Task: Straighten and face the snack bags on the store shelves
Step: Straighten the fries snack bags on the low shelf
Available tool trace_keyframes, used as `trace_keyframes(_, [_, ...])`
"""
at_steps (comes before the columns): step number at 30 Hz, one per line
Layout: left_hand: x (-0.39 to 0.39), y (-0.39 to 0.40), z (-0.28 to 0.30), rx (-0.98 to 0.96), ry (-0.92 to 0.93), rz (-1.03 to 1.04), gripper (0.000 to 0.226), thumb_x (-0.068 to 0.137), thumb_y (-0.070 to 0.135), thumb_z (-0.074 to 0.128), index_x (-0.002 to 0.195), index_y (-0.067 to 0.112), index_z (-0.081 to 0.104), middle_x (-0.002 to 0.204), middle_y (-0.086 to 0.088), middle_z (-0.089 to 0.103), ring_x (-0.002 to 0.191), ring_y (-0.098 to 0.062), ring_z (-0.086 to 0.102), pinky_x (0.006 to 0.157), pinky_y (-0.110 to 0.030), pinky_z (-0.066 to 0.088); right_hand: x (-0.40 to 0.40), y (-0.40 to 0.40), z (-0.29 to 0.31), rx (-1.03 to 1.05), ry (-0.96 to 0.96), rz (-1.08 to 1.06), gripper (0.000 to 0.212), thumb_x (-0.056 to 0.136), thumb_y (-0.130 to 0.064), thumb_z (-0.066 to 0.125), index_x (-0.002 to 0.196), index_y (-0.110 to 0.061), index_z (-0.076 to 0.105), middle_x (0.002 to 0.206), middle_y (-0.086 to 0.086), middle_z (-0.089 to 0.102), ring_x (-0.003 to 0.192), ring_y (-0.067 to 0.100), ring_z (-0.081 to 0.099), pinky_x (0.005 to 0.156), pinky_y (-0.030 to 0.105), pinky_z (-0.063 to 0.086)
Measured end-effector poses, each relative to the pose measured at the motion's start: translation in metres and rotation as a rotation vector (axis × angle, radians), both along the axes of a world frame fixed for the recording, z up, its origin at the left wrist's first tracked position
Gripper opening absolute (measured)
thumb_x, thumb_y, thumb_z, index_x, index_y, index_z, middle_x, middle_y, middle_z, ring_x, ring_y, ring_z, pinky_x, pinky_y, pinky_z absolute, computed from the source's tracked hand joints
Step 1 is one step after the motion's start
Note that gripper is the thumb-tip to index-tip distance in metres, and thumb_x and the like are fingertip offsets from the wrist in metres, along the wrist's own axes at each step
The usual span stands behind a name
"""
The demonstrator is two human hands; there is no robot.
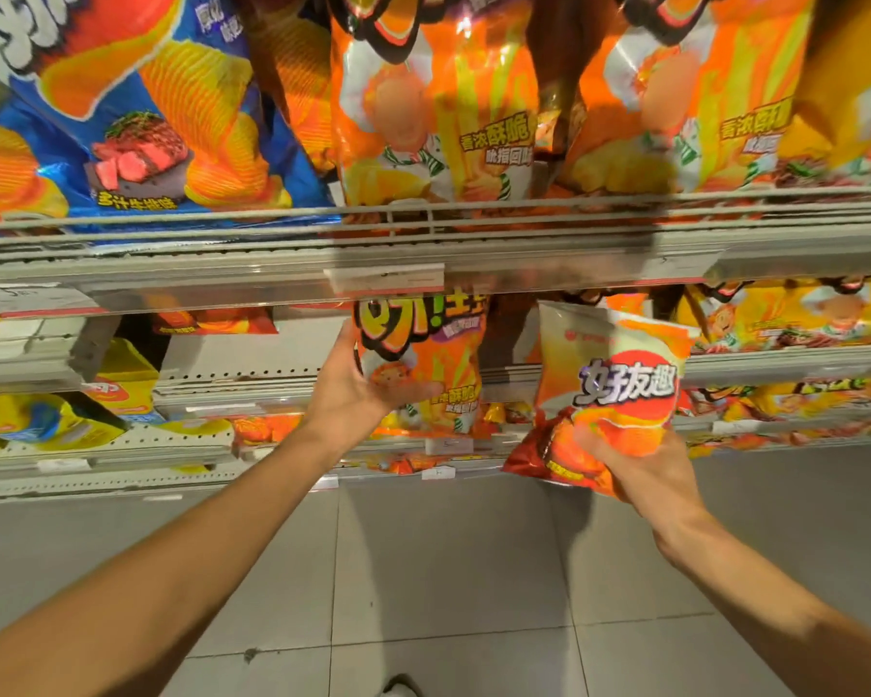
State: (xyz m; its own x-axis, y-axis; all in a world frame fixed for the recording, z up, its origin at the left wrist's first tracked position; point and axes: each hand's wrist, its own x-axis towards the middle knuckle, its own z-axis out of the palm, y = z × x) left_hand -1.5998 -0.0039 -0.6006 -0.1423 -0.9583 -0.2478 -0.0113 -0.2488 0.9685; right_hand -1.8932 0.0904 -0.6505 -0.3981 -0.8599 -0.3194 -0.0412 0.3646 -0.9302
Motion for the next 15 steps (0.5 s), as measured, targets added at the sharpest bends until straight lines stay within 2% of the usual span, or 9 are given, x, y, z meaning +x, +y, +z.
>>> trace_keyframes(1, [-0.008, -0.005, 0.001, 0.01, 0.011, 0.022, 0.052, 0.075, 0.005, 0.076, 0.123, 0.012, 0.055, 0.084, -0.006, 0.067, 0.075, -0.014, 0.068, 0.074, -0.049, 0.062, -0.006, 0.005, -0.002, 0.0, 0.002, -0.009, 0.036, 0.072, -0.015, 0.09, 0.096, -0.03, 0.068, 0.079, -0.023, 0.076, 0.071, -0.01, 0.07, 0.057, 0.003, 0.049])
trace_keyframes(3, [-0.024, -0.016, 0.001, -0.034, -0.103, 0.11, 0.055, 0.079, 0.0, 0.079, 0.126, 0.005, 0.051, 0.104, -0.008, 0.065, 0.088, -0.016, 0.067, 0.068, -0.036, 0.062, -0.016, 0.014, -0.004, 0.0, 0.001, -0.015, 0.039, 0.072, -0.011, 0.088, 0.097, -0.031, 0.066, 0.076, -0.026, 0.074, 0.071, -0.012, 0.069, 0.058, 0.002, 0.048])
trace_keyframes(5, [-0.04, -0.027, 0.001, -0.13, -0.218, 0.157, 0.046, 0.072, 0.002, 0.086, 0.105, 0.005, 0.054, 0.097, -0.003, 0.064, 0.094, -0.017, 0.065, 0.078, -0.038, 0.059, -0.023, 0.02, -0.006, 0.01, 0.007, -0.005, 0.04, 0.073, -0.01, 0.088, 0.099, -0.031, 0.067, 0.078, -0.023, 0.075, 0.072, -0.011, 0.07, 0.058, 0.003, 0.049])
trace_keyframes(7, [-0.051, -0.033, 0.002, -0.181, -0.18, 0.163, 0.041, 0.069, -0.009, 0.083, 0.094, 0.002, 0.053, 0.087, -0.004, 0.061, 0.083, -0.009, 0.065, 0.074, -0.031, 0.059, -0.028, 0.025, -0.008, 0.014, 0.017, 0.01, 0.04, 0.074, -0.006, 0.087, 0.1, -0.029, 0.067, 0.082, -0.023, 0.074, 0.072, -0.011, 0.07, 0.058, 0.003, 0.049])
trace_keyframes(9, [-0.064, -0.038, 0.001, -0.155, -0.207, 0.19, 0.046, 0.071, 0.002, 0.087, 0.1, 0.001, 0.052, 0.092, -0.009, 0.058, 0.079, -0.006, 0.061, 0.074, -0.025, 0.056, -0.032, 0.029, -0.008, 0.025, 0.017, 0.035, 0.039, 0.074, -0.005, 0.087, 0.101, -0.028, 0.068, 0.08, -0.023, 0.074, 0.073, -0.01, 0.07, 0.059, 0.003, 0.049])
trace_keyframes(11, [-0.07, -0.042, -0.002, -0.075, -0.452, 0.176, 0.064, 0.067, 0.031, 0.092, 0.107, 0.01, 0.047, 0.104, -0.009, 0.058, 0.091, -0.016, 0.059, 0.085, -0.033, 0.053, -0.035, 0.032, -0.008, 0.041, 0.01, 0.061, 0.039, 0.075, -0.006, 0.087, 0.103, -0.026, 0.069, 0.085, -0.019, 0.076, 0.076, -0.008, 0.071, 0.061, 0.004, 0.05])
trace_keyframes(12, [-0.073, -0.043, -0.005, -0.044, -0.496, 0.18, 0.068, 0.065, 0.037, 0.092, 0.11, 0.011, 0.047, 0.109, -0.01, 0.059, 0.097, -0.021, 0.059, 0.091, -0.038, 0.052, -0.037, 0.033, -0.008, 0.048, 0.003, 0.07, 0.038, 0.075, -0.008, 0.087, 0.104, -0.026, 0.07, 0.089, -0.017, 0.077, 0.077, -0.007, 0.072, 0.062, 0.005, 0.05])
trace_keyframes(14, [-0.077, -0.048, -0.012, -0.04, -0.485, 0.14, 0.066, 0.066, 0.032, 0.092, 0.112, 0.006, 0.054, 0.11, -0.011, 0.061, 0.101, -0.02, 0.062, 0.094, -0.04, 0.054, -0.04, 0.035, -0.008, 0.058, -0.01, 0.079, 0.036, 0.075, -0.012, 0.088, 0.103, -0.027, 0.071, 0.09, -0.014, 0.079, 0.081, -0.004, 0.072, 0.063, 0.006, 0.051])
trace_keyframes(15, [-0.079, -0.05, -0.014, -0.063, -0.416, 0.119, 0.054, 0.067, 0.021, 0.092, 0.106, 0.003, 0.059, 0.102, -0.01, 0.064, 0.095, -0.011, 0.065, 0.088, -0.034, 0.058, -0.041, 0.035, -0.008, 0.067, -0.019, 0.079, 0.036, 0.074, -0.015, 0.088, 0.103, -0.028, 0.071, 0.09, -0.015, 0.079, 0.081, -0.003, 0.073, 0.063, 0.007, 0.052])
